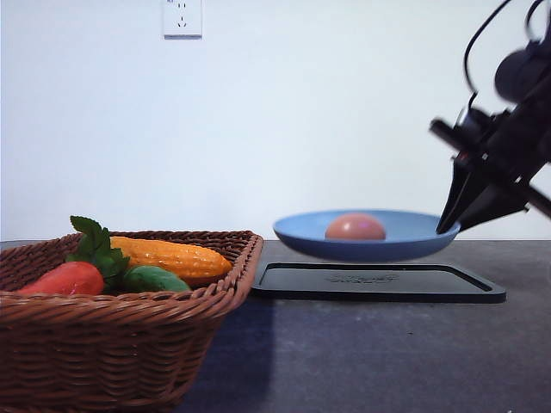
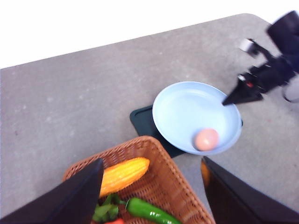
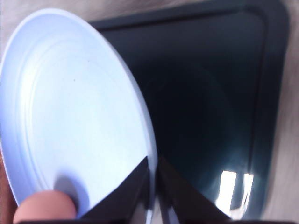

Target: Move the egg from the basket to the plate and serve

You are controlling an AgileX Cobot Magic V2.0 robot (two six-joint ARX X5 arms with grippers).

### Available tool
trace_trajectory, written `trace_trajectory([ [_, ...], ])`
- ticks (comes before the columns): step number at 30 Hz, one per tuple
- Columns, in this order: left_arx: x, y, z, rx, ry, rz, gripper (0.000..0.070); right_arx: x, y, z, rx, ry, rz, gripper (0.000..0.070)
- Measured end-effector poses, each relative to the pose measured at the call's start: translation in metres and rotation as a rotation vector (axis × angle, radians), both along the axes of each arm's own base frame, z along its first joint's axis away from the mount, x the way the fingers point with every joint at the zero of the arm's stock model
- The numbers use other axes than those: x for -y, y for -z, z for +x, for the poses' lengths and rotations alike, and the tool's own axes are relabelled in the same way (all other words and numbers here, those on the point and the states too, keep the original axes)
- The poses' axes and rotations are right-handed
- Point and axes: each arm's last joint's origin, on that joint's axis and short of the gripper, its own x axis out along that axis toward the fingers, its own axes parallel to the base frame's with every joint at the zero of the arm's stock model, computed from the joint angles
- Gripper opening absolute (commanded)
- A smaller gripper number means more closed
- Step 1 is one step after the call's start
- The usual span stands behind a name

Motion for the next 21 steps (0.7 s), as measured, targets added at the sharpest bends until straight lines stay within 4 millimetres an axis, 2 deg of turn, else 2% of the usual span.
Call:
trace_trajectory([
  [5, -0.001, 0.001, -0.001, -0.008, 0.000, 0.009, 0.0424, 0.000, 0.023, 0.022, -0.074, 0.002, -0.005, 0.0000],
  [8, -0.001, 0.001, -0.001, -0.008, 0.000, 0.009, 0.0424, -0.001, 0.034, 0.026, -0.102, -0.001, 0.003, 0.0000],
  [11, -0.001, 0.001, -0.001, -0.008, 0.000, 0.010, 0.0424, -0.001, 0.035, 0.028, -0.105, -0.002, 0.004, 0.0006],
  [17, -0.001, 0.001, 0.000, -0.008, -0.002, 0.011, 0.0424, 0.000, 0.034, 0.029, -0.092, 0.006, -0.014, 0.0208],
  [21, 0.000, 0.001, 0.000, -0.007, -0.002, 0.010, 0.0424, 0.000, 0.030, 0.031, -0.090, 0.007, -0.017, 0.0209],
])
